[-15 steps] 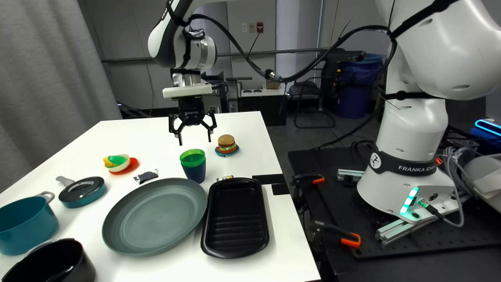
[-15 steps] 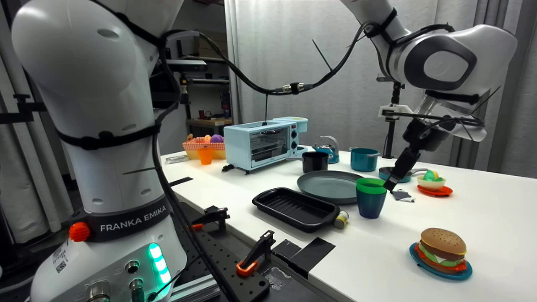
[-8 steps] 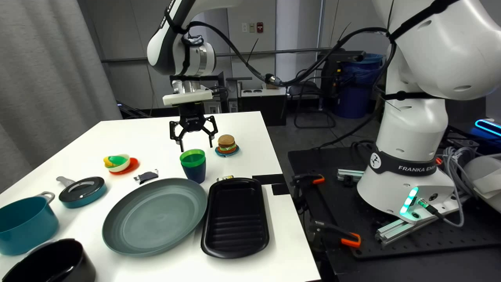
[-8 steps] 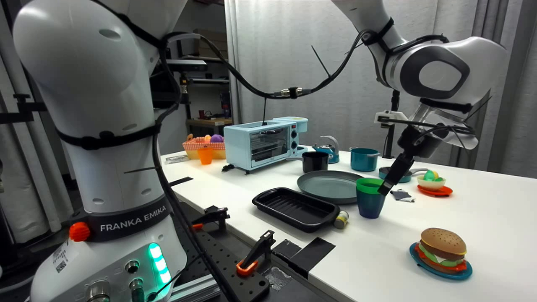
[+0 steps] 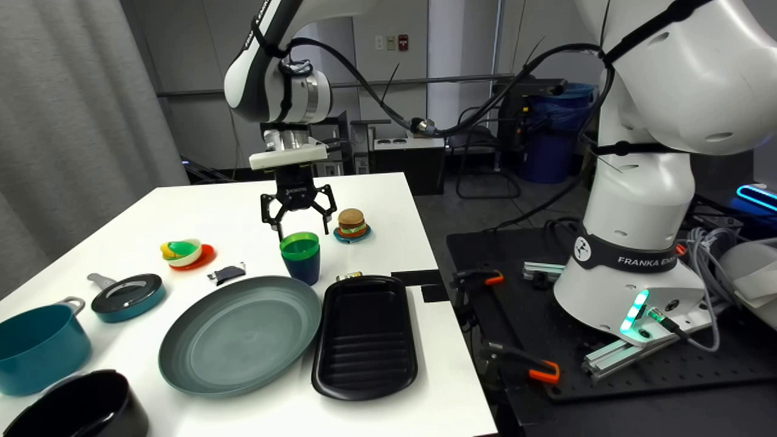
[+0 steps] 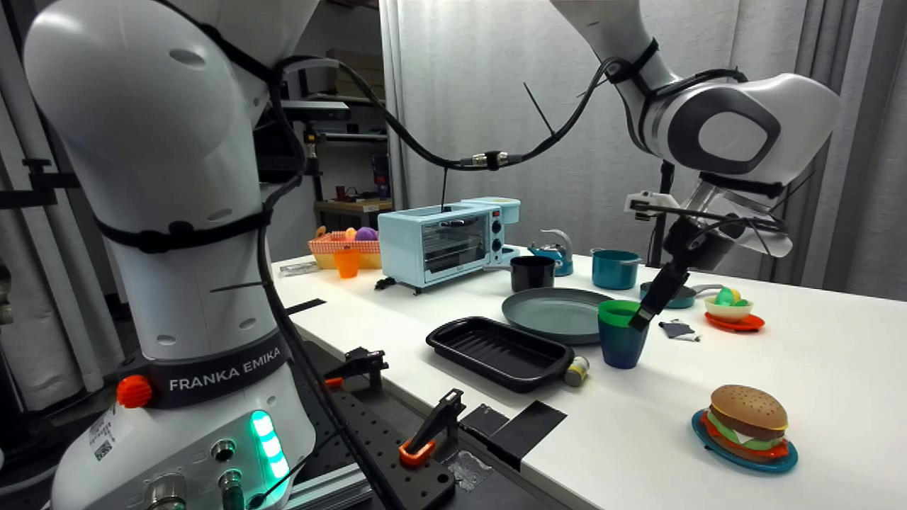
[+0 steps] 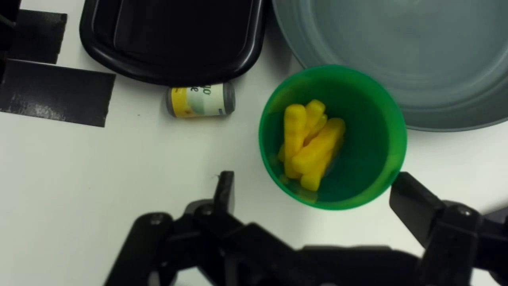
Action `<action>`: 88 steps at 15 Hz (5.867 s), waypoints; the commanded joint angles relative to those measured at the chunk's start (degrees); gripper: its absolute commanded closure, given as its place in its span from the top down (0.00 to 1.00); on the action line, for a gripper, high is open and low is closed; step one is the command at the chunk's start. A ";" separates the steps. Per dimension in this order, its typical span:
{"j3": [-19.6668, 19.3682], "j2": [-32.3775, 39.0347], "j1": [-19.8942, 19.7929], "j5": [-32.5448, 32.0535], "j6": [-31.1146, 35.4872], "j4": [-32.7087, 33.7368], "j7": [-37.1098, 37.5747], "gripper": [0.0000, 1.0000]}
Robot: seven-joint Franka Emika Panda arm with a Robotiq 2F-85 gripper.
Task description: Pour the chips from the blue cup onto the gray plate
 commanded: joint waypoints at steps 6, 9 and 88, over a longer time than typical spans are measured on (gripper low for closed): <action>0.53 1.13 1.14 -0.91 -0.46 1.04 3.13 1.00; 0.53 1.27 1.37 -0.96 -0.70 1.20 3.54 1.00; 5.56 -16.09 22.10 -28.75 33.23 -21.75 17.08 0.57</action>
